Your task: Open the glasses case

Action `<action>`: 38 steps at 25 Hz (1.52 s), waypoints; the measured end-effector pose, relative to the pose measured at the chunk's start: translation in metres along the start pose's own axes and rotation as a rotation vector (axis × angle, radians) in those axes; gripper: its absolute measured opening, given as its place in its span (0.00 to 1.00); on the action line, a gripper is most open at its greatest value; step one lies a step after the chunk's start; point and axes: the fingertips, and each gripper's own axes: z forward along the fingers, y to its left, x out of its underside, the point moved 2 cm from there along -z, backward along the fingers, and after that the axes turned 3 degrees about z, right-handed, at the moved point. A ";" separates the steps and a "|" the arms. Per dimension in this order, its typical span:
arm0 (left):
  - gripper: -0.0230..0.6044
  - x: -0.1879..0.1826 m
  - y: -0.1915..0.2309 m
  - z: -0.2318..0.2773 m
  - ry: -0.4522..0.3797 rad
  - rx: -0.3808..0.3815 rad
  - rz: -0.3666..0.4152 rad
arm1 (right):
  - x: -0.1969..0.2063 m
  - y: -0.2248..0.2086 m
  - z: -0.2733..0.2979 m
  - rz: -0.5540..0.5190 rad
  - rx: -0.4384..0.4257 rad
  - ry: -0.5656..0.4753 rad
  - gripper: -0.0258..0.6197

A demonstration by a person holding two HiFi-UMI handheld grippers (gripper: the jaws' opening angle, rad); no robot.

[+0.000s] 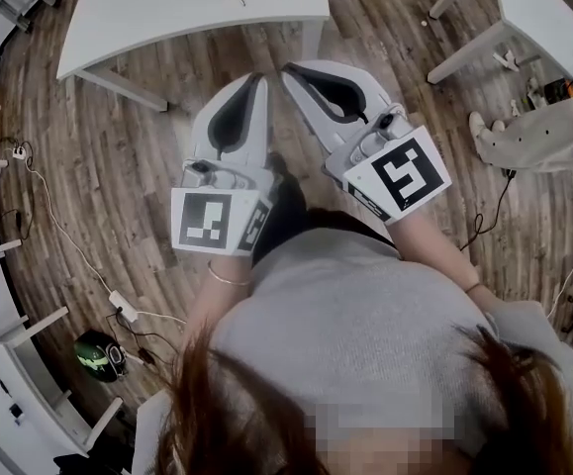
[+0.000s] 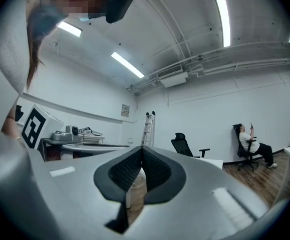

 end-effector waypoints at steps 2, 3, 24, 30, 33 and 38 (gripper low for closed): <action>0.04 -0.009 -0.012 -0.012 -0.011 -0.010 0.023 | -0.008 0.011 -0.012 -0.014 -0.007 -0.012 0.05; 0.04 -0.013 -0.018 -0.017 -0.014 -0.009 0.031 | -0.013 0.015 -0.017 -0.020 -0.007 -0.019 0.05; 0.04 -0.027 -0.038 -0.088 -0.021 0.046 0.044 | -0.011 0.096 -0.039 -0.027 0.004 0.001 0.05; 0.04 -0.028 -0.032 -0.088 -0.023 0.049 0.053 | -0.018 0.094 -0.033 -0.027 0.029 -0.011 0.05; 0.04 -0.027 -0.027 -0.087 -0.021 0.048 0.054 | -0.017 0.095 -0.026 -0.037 0.019 -0.008 0.05; 0.04 -0.026 -0.015 -0.085 -0.022 0.040 0.045 | -0.017 0.096 -0.015 -0.032 0.009 -0.009 0.05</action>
